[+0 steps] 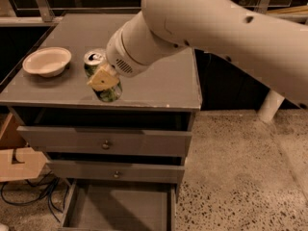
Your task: Place green can into bottom drawer
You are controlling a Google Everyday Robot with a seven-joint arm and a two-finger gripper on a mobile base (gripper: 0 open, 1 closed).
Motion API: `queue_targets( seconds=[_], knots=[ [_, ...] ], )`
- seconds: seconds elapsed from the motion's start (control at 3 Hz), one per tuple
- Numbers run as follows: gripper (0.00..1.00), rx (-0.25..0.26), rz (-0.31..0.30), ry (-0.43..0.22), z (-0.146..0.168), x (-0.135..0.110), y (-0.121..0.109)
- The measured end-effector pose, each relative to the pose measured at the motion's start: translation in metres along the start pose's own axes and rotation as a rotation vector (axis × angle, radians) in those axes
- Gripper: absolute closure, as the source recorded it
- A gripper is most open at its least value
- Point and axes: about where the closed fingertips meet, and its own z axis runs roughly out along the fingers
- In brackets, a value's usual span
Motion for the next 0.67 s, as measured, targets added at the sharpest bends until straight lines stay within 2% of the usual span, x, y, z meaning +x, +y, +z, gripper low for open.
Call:
queue_targets(
  seconds=[0.33,0.67],
  knots=[
    [1.00,-0.027,0.030,-0.016,-0.0251,0.0032,0.0325],
    [1.00,-0.030,0.045,-0.024,-0.0281,0.0025,0.0344]
  ],
)
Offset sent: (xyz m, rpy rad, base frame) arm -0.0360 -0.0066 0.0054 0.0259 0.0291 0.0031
